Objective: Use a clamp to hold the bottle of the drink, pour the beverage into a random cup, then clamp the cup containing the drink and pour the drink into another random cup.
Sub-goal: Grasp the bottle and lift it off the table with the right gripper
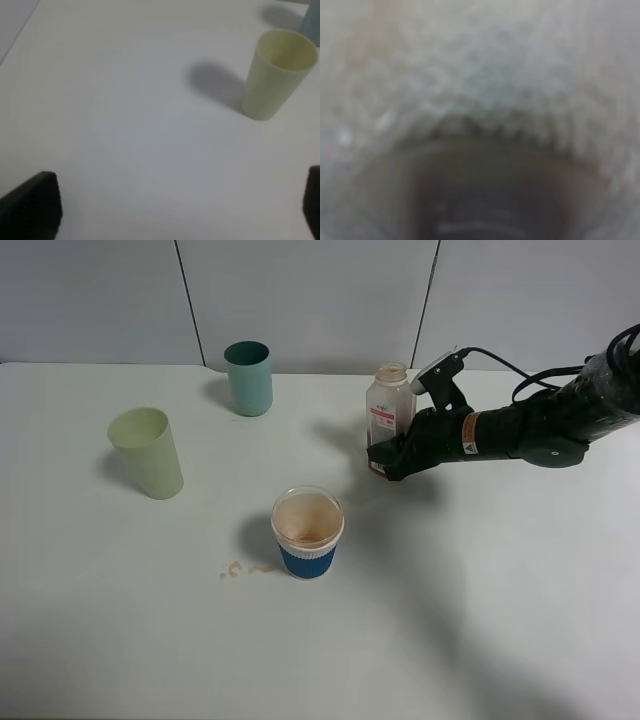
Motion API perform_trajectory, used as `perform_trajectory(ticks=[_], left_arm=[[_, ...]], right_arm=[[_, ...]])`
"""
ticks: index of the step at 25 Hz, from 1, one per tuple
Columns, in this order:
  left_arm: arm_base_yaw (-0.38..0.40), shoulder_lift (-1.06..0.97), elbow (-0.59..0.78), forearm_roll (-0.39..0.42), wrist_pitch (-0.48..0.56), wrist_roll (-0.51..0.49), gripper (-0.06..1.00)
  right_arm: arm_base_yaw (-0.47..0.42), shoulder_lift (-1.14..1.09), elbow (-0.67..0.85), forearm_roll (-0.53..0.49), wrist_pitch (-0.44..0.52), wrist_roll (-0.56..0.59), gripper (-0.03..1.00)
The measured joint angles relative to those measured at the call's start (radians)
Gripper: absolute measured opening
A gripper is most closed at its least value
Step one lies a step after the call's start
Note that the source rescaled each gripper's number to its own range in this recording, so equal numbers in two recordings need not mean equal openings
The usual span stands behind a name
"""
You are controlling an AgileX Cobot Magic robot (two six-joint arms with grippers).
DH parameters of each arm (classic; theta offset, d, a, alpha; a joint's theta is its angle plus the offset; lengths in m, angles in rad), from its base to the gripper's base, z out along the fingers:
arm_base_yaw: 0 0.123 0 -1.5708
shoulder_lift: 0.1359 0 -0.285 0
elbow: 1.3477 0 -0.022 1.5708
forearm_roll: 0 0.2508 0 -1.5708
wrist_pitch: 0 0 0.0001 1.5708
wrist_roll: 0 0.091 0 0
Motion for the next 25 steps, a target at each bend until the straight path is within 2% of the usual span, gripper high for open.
perform_trajectory(ticks=[11, 25], left_arm=[[0.000, 0.000, 0.000, 0.000, 0.000, 0.000, 0.90], [0.000, 0.000, 0.000, 0.000, 0.000, 0.000, 0.90]], right_arm=[[0.000, -0.001, 0.000, 0.006, 0.001, 0.000, 0.05], [0.002, -0.133, 0.001, 0.017, 0.113, 0.027, 0.03]])
